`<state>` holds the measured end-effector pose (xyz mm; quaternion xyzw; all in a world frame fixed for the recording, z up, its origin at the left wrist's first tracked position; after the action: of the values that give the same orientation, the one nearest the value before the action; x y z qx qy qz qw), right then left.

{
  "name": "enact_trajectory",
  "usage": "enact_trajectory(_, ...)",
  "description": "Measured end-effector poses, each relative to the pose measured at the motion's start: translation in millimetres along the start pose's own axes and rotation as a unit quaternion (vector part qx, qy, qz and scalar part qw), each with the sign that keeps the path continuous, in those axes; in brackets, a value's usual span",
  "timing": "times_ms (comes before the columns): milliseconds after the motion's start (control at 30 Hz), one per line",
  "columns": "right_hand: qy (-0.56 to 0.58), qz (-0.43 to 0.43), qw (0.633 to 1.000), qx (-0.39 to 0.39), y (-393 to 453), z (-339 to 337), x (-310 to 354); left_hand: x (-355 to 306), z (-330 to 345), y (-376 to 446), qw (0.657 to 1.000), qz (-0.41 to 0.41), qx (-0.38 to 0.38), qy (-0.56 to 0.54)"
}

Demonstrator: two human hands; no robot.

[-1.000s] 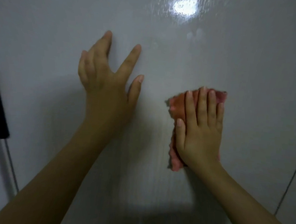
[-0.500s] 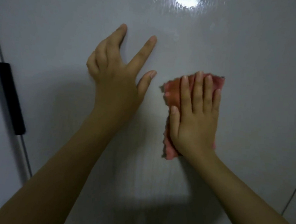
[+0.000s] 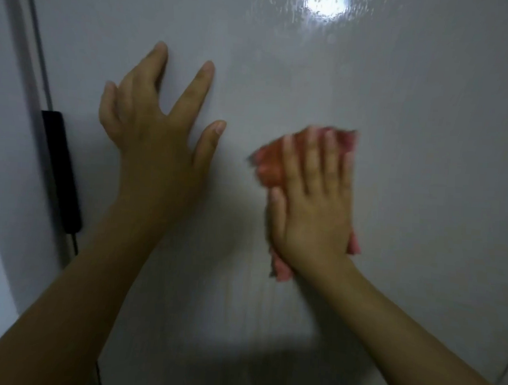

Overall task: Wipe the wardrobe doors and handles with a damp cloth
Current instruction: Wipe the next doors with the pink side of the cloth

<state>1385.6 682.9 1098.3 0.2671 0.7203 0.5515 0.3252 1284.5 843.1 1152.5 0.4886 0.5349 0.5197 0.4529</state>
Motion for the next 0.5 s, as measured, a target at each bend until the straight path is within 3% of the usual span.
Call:
enact_trajectory(100, -0.003, -0.152, 0.987, 0.047, -34, 5, 14, 10, -6, -6, 1.000, -0.002, 0.003, -0.001)
enact_trajectory(167, -0.022, -0.202, 0.977, 0.058, -44, 2, 1, 16, -12, -12, 1.000, -0.001, 0.008, 0.008)
enact_trajectory(233, -0.029, -0.185, 0.981, 0.049, -36, -2, -8, 24, -18, -19, 1.000, -0.013, 0.023, 0.012)
enact_trajectory(400, -0.032, -0.039, 0.999, 0.009, 18, 2, 32, 40, -24, -27, 0.999, -0.015, 0.036, 0.018)
enact_trajectory(500, -0.020, -0.118, 0.992, 0.033, 3, 11, 57, 47, -26, -28, 1.000, 0.005, 0.020, 0.022)
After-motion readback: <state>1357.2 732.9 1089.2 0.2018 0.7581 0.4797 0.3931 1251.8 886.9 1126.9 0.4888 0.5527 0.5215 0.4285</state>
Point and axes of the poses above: each hand's wrist, its own y-axis towards the middle knuckle, its own z-axis out of the palm, x = y × z, the point moved 1 cm from there along y, towards the middle knuckle, and after that the axes turned 5 degrees about -y, right-handed, at the moved point
